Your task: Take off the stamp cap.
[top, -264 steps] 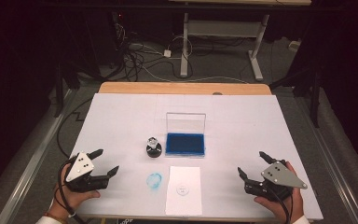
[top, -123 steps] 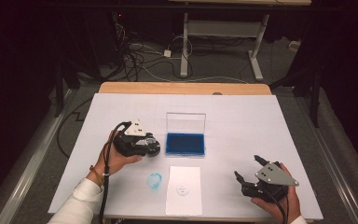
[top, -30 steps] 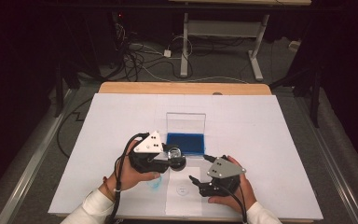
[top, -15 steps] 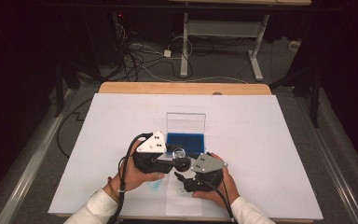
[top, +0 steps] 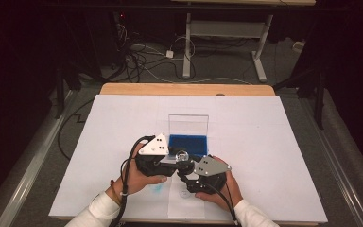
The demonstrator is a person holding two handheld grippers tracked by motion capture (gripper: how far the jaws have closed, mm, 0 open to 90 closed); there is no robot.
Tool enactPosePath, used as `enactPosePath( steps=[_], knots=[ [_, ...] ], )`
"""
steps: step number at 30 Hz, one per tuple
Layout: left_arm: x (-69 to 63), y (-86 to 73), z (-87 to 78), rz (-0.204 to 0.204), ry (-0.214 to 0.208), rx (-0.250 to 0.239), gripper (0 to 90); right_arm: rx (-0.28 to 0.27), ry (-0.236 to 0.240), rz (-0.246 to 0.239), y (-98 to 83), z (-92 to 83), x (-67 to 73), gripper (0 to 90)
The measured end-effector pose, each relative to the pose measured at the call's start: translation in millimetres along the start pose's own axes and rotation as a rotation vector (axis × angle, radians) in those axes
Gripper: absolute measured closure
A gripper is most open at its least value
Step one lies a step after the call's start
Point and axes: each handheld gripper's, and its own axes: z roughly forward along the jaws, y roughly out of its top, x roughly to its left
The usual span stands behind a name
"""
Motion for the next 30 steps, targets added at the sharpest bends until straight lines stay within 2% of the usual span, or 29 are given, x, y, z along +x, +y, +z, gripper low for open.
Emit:
enactPosePath(
  steps=[5,7,13,17,22,27,30],
  knots=[
    [-0.7,-0.8,1.4,-0.003,-0.002,-0.003,54.4,-0.017,0.021,0.012,0.5,-2.1,0.6,32.0],
    [-0.6,-0.5,0.5,-0.002,-0.001,-0.007,54.4,-0.016,0.022,0.017,0.2,-1.8,0.6,36.9],
    [-0.9,-0.8,-0.6,-0.003,-0.007,-0.011,54.4,-0.024,0.03,0.024,-0.7,-2.7,0.4,38.4],
    [-0.7,-1.2,-1.9,-0.005,-0.015,-0.012,54.4,-0.015,0.019,0.004,0.4,-4.8,1.0,38.8],
    [-0.5,-2.6,-0.9,-0.01,-0.031,-0.003,54.4,0.028,0.038,-0.016,2.4,-6.0,1.6,39.1],
    [0.7,-2.4,-0.6,-0.018,-0.043,0.006,54.4,0.048,0.043,-0.022,3.3,-7.5,1.8,39.2],
    [0.2,-1.9,-1.3,-0.023,-0.039,0.006,54.5,0.053,0.06,-0.004,3.3,-7.7,1.1,39.2]
  ],
)
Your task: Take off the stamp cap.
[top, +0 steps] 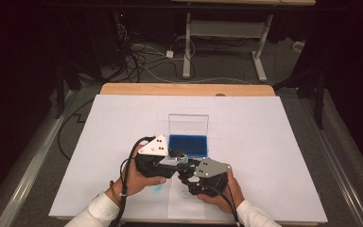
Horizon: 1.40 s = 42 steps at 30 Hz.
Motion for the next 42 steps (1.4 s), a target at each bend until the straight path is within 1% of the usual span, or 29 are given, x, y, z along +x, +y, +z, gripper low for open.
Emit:
enactPosePath(
  steps=[3,6,8,10,15,16,20,24,25,26,27,28,29,30,31,32,34,35,37,38,39,40,41,42],
  knots=[
    [-1.6,0.3,-2.0,0.007,-0.001,-0.011,54.6,-0.008,0.016,0.018,1.4,-1.9,-0.2,39.2],
    [-1.8,-1.0,-3.8,0.006,-0.002,-0.02,54.6,-0.007,0.018,0.015,2.3,-3.6,-0.2,39.2],
    [-2.6,-1.5,-4.1,0.007,0.002,-0.021,54.6,-0.007,0.019,0.024,2.6,-3.5,0.6,39.2],
    [-4.2,-1.7,-3.7,0.014,0.008,-0.016,54.6,-0.006,0.029,0.039,2.4,-2.5,0.7,39.2],
    [-5.6,-2.7,-4.3,0.013,0.016,-0.016,54.6,0.0,0.03,0.035,2.6,-2.4,1.3,39.2],
    [-5.6,-2.8,-4.5,0.014,0.012,-0.018,54.6,0.001,0.035,0.041,2.4,-2.4,0.9,39.2],
    [-4.3,-3.7,-6.2,0.002,0.009,-0.029,54.6,-0.003,0.033,0.03,2.9,-4.2,0.3,39.2],
    [-6.0,-4.6,-6.7,0.005,0.018,-0.032,54.7,-0.001,0.036,0.04,3.1,-3.8,0.9,39.2],
    [-7.0,-4.6,-7.8,0.017,0.023,-0.032,54.6,-0.004,0.043,0.044,3.0,-3.8,0.5,39.3],
    [-8.6,-4.3,-10.8,0.027,0.042,-0.042,54.6,0.004,0.038,0.062,2.3,-4.0,-1.3,39.3],
    [-8.5,-3.7,-14.5,0.024,0.037,-0.057,54.6,0.005,0.036,0.118,-1.2,-4.4,-8.6,39.3],
    [-7.8,-2.1,-20.9,0.012,0.029,-0.079,54.6,0.007,0.021,0.152,-4.4,-5.2,-14.7,39.3],
    [-7.8,-0.4,-24.4,0.024,0.051,-0.074,54.6,0.017,-0.005,0.138,-7.0,-7.9,-19.9,39.3],
    [-7.5,0.0,-26.8,0.025,0.071,-0.079,54.6,0.021,-0.017,0.111,-6.6,-10.7,-19.1,39.3],
    [-5.7,-0.4,-28.1,0.017,0.061,-0.088,54.5,0.022,-0.028,0.089,-4.9,-12.6,-16.3,39.2],
    [-4.6,-0.7,-28.6,0.013,0.064,-0.087,54.5,0.029,-0.043,0.059,-3.0,-13.1,-12.7,39.2],
    [-3.3,-1.2,-28.8,0.015,0.068,-0.079,54.5,0.035,-0.039,0.037,-1.9,-12.0,-9.4,39.2],
    [-3.1,-1.5,-29.1,0.016,0.077,-0.074,54.5,0.041,-0.042,0.024,-2.5,-11.6,-8.5,39.2],
    [-1.4,-2.9,-30.1,0.014,0.077,-0.066,54.6,0.044,-0.02,0.021,-4.1,-12.7,-9.1,39.2],
    [-0.5,-3.7,-30.3,0.013,0.08,-0.06,54.5,0.047,-0.031,0.013,-4.2,-13.7,-8.3,39.2],
    [0.5,-4.5,-30.5,0.014,0.088,-0.053,54.5,0.048,-0.03,0.01,-4.2,-15.1,-8.5,39.1],
    [1.6,-5.3,-30.4,0.009,0.086,-0.048,54.5,0.049,-0.03,0.01,-4.3,-16.5,-9.0,39.1],
    [3.0,-6.1,-30.3,0.011,0.086,-0.044,54.5,0.048,-0.042,0.004,-4.4,-18.3,-9.1,39.1],
    [3.8,-6.9,-30.4,0.008,0.093,-0.038,54.5,0.048,-0.041,-0.003,-4.9,-20.3,-10.2,39.1]
  ],
)
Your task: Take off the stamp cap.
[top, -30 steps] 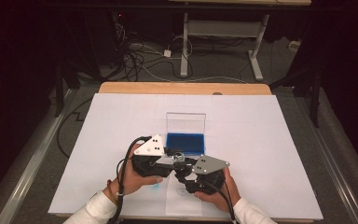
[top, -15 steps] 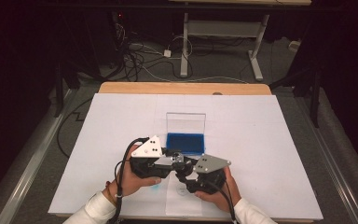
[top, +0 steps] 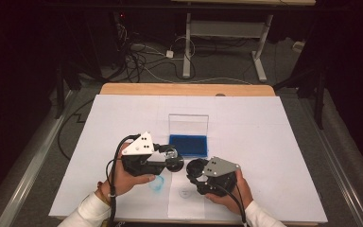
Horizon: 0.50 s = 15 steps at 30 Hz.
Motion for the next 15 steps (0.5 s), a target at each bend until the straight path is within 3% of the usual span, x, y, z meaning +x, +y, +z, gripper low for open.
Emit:
enactPosePath(
  steps=[7,15],
  knots=[
    [5.3,-5.3,2.3,0.009,0.036,0.046,54.5,-0.025,-0.015,0.017,-4.3,-16.6,-8.4,39.1],
    [7.5,-8.7,5.3,0.011,0.04,0.08,54.5,-0.032,-0.064,0.008,-7.3,-31.6,-15.9,39.1]
  ],
)
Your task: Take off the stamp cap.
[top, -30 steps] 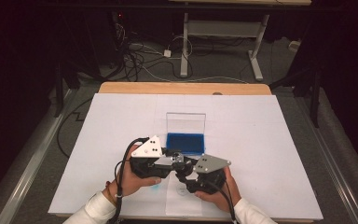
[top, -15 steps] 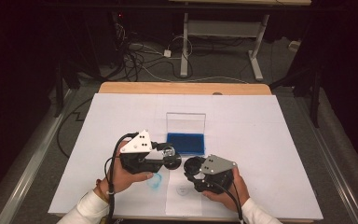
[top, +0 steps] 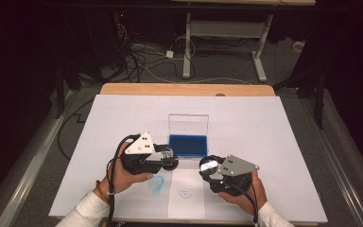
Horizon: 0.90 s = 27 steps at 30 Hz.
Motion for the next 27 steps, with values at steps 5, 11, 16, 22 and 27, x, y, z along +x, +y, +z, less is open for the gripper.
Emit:
enactPosePath(
  steps=[5,11,16,22,27],
  knots=[
    [1.1,-0.6,0.3,0.006,0.015,0.011,54.5,0.004,-0.018,0.003,-5.2,-8.0,-3.5,39.0],
    [3.5,-1.2,-0.3,0.003,0.026,0.016,54.5,0.006,-0.042,0.007,-12.7,-19.9,-6.9,39.0],
    [8.2,3.4,0.3,0.008,0.042,0.016,54.5,0.015,-0.061,0.014,-20.6,-30.5,-10.8,39.0],
    [17.2,9.1,6.0,-0.004,0.038,0.015,54.5,0.024,-0.087,0.042,-32.4,-41.9,-17.8,39.0],
    [22.9,15.5,14.0,-0.003,0.043,0.021,54.5,0.031,-0.11,0.068,-42.5,-51.1,-23.3,39.0]
  ],
)
